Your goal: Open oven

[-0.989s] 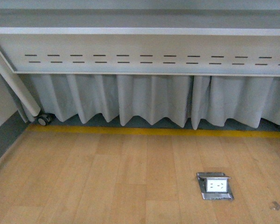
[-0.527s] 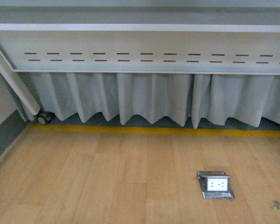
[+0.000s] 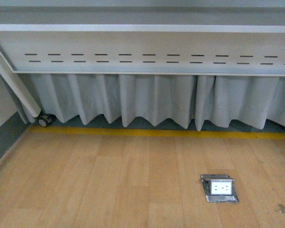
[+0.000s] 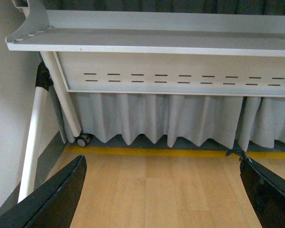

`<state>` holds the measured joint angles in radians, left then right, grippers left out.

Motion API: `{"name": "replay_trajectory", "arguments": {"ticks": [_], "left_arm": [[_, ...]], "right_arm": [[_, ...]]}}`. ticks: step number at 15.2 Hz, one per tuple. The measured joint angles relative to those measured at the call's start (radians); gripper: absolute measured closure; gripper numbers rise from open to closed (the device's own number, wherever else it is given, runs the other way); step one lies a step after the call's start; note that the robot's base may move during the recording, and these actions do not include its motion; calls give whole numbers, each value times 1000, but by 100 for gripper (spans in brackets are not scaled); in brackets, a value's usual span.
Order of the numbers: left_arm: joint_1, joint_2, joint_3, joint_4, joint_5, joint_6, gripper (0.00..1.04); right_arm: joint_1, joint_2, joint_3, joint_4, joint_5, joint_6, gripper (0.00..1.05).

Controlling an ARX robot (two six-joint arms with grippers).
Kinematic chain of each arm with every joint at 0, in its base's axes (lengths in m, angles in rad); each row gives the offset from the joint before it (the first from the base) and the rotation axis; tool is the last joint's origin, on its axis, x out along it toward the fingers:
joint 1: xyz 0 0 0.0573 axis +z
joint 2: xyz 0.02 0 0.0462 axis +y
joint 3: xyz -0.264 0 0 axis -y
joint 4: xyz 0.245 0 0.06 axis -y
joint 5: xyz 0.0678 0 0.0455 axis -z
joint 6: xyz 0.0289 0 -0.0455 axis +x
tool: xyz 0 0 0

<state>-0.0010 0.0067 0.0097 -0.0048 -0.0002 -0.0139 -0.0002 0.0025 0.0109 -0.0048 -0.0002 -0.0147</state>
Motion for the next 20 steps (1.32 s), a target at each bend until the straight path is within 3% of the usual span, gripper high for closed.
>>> {"name": "replay_trajectory", "arguments": {"ticks": [20], "left_arm": [[0,0,0,0,0,0,7]], "right_arm": [[0,0,0,0,0,0,6]]}}
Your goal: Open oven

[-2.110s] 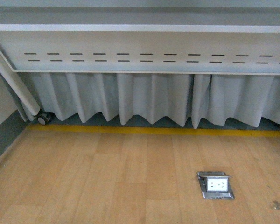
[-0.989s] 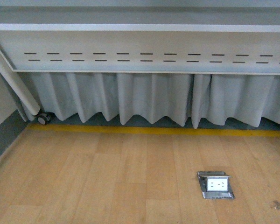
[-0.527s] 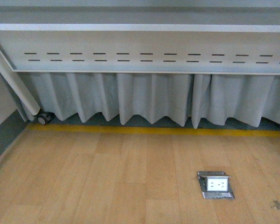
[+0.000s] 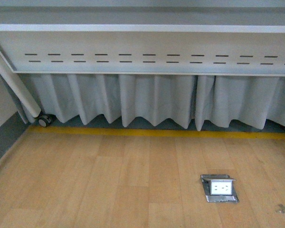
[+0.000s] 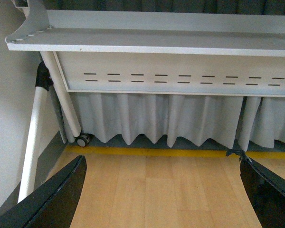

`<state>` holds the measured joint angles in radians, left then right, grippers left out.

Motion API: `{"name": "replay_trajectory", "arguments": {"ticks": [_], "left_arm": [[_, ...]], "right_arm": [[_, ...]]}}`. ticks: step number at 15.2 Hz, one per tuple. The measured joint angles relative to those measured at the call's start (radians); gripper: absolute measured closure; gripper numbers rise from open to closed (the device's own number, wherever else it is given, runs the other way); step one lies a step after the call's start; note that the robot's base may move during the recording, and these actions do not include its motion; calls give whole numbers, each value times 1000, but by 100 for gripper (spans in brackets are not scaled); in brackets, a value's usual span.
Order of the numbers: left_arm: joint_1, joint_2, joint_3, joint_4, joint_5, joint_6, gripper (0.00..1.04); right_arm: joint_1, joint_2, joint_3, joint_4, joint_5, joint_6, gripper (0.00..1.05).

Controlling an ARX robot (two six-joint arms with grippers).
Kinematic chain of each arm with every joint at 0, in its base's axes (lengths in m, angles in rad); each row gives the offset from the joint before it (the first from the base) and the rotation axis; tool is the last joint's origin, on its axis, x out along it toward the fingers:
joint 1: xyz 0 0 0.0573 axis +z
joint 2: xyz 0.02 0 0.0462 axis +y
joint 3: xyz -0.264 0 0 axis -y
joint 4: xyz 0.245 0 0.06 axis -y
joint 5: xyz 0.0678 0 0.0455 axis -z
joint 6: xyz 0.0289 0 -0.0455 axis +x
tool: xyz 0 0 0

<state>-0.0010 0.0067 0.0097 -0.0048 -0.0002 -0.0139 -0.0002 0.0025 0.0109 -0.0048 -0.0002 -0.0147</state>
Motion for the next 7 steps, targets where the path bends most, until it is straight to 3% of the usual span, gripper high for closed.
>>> {"name": "replay_trajectory", "arguments": {"ticks": [7], "left_arm": [[0,0,0,0,0,0,7]], "right_arm": [[0,0,0,0,0,0,6]]}}
